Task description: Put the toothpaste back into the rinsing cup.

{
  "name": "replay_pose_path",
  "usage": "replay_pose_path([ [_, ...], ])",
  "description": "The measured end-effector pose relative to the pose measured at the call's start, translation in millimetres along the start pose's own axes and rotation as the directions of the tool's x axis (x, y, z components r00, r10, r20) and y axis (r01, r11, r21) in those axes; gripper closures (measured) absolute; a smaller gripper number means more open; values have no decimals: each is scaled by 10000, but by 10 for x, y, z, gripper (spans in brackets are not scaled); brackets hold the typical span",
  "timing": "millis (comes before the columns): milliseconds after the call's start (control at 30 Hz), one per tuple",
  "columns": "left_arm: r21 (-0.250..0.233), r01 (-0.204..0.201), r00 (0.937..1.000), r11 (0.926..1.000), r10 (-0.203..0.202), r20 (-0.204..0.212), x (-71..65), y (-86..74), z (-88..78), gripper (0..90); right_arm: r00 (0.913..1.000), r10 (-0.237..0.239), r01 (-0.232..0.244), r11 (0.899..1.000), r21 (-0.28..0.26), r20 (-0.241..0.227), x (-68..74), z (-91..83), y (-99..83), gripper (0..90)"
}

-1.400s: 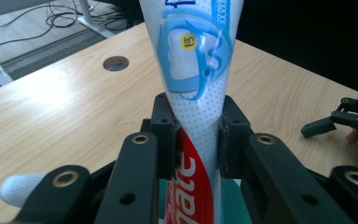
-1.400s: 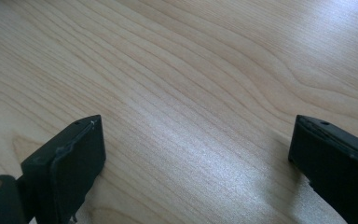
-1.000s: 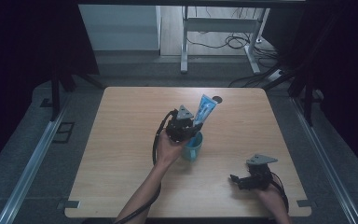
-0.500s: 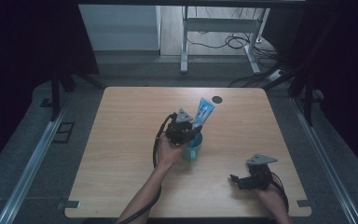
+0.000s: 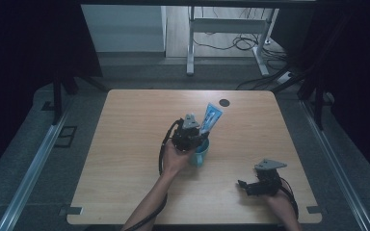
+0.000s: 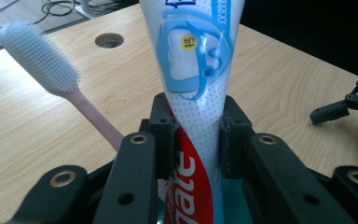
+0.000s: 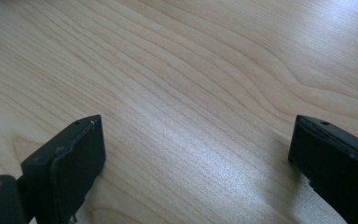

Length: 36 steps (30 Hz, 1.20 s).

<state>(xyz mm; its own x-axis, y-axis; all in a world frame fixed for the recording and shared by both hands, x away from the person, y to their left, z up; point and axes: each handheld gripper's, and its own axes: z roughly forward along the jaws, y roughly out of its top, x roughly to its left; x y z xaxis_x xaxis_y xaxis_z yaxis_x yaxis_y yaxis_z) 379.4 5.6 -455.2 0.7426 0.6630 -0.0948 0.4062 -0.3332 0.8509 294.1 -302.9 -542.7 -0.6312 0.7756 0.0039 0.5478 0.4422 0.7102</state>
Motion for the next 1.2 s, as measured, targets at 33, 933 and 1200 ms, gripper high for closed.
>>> replay_pose_path([
  [33, 3, -6, 10000, 10000, 6, 1, -1, -3, 2, 714, 10000, 0, 0, 10000, 1, -1, 0, 0, 0, 35],
  [933, 531, -10, 10000, 9986, 10, 1, 38, -130, 20, 695, 10000, -3, 3, 10000, -3, 3, 0, 0, 0, 35],
  [1200, 541, -22, 10000, 9985, 22, 13, 37, -138, 9, 686, 10000, -19, 19, 10000, -11, 0, -1, 1, 0, 34],
])
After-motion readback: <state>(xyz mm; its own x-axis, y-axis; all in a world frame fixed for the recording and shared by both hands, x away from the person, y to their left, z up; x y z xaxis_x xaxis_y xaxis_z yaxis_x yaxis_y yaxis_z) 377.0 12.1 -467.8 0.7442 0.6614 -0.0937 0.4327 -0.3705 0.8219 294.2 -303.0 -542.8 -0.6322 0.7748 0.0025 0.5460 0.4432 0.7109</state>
